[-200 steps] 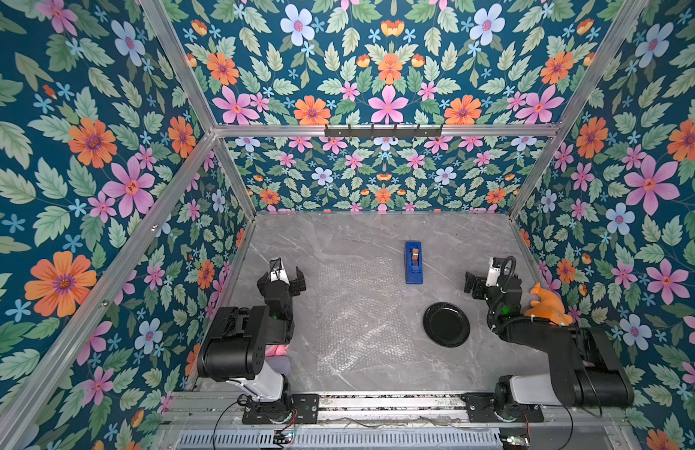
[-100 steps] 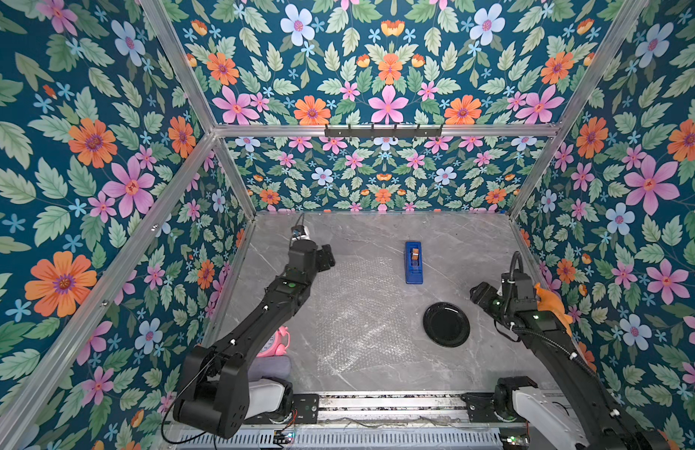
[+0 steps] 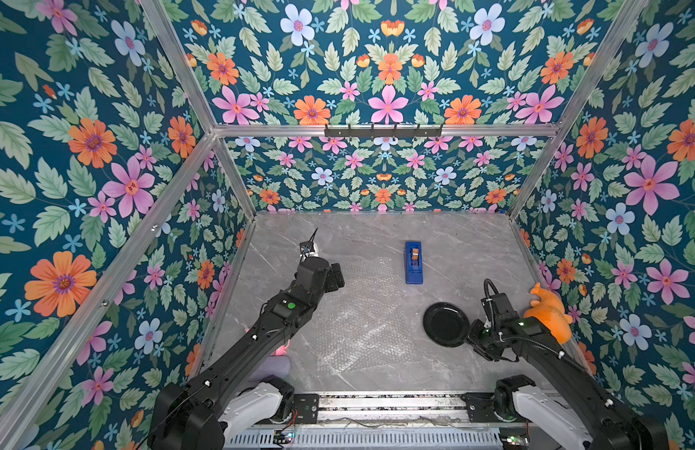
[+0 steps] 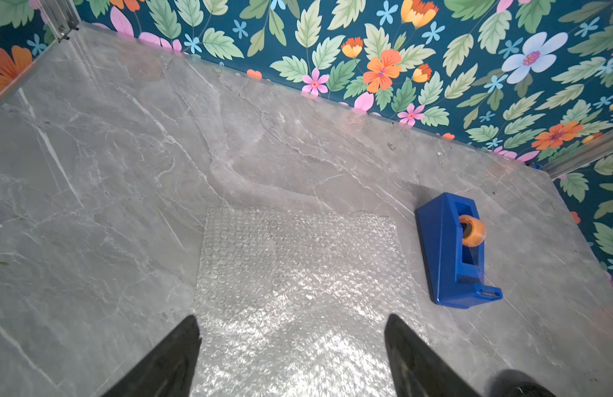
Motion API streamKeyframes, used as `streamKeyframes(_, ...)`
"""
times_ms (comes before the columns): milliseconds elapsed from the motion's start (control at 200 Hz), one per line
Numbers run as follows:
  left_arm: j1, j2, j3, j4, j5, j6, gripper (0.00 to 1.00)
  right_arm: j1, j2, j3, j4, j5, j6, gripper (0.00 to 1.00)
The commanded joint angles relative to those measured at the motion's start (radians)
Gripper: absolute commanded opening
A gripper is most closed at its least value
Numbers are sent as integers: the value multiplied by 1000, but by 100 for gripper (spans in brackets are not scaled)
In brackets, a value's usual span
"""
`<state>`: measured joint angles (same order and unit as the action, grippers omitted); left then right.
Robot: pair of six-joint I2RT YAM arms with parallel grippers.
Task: Wrap dinner plates in bubble wrap
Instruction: Pick up the plate from the center of the board.
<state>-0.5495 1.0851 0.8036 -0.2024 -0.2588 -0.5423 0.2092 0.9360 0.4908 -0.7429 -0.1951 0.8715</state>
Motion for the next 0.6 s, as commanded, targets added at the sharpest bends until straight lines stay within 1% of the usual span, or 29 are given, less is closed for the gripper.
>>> streamKeyframes(0,3,29,35,-35,-32,-31,82,1,54,-14,107,-30,25,48)
streamKeyframes(135,3,45,34,-7,19,-72,79,1,124,-9,178,-37,18,45)
streamKeyframes(205,3,61,33,2,39,-80,78,2,148,-12,187,-23,21,39)
streamKeyframes(305,3,87,39,-14,48,-92,76,1,167,-39,226,-22,30,34)
streamKeyframes(390,2,88,31,-17,52,-101,75,1,178,-58,244,-26,36,27)
streamKeyframes(465,3,80,28,-24,46,-102,74,1,170,-61,238,-24,38,15)
streamKeyframes(505,3,73,27,-29,42,-102,73,1,153,-59,225,-22,32,11)
streamKeyframes(595,3,59,17,-28,37,-102,73,1,91,-44,179,-29,19,4)
